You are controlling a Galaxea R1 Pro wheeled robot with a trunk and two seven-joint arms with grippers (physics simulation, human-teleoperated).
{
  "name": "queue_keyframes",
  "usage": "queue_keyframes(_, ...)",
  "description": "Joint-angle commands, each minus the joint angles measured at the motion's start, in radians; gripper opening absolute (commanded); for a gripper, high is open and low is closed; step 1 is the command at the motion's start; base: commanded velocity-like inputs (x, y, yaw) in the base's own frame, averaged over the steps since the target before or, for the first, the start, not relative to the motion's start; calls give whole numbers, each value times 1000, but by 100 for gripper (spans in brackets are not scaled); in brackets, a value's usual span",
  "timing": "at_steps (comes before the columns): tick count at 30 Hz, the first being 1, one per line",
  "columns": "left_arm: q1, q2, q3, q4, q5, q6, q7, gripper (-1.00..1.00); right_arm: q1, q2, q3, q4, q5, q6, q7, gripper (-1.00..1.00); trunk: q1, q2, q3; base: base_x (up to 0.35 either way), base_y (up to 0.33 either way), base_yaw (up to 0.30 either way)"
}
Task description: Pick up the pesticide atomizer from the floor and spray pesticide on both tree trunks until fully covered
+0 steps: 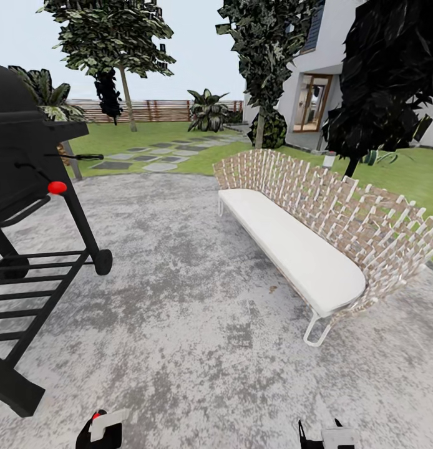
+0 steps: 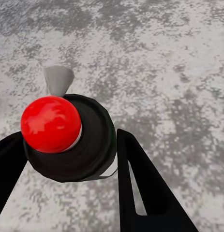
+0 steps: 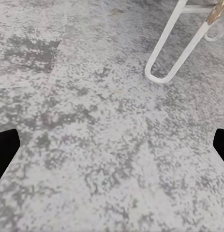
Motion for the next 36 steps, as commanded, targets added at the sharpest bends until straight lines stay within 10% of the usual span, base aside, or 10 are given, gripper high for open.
queue_keyframes(1,0,0,0,0,0,0,0,-100,0,0,0,0,0,0,0,100,4,-7,-2,0,0,0)
queue_keyframes(36,0,-5,-2,0,-8,2,3,-100,0,0,1,0,1,0,0,100,23,-42,36,0,0,0)
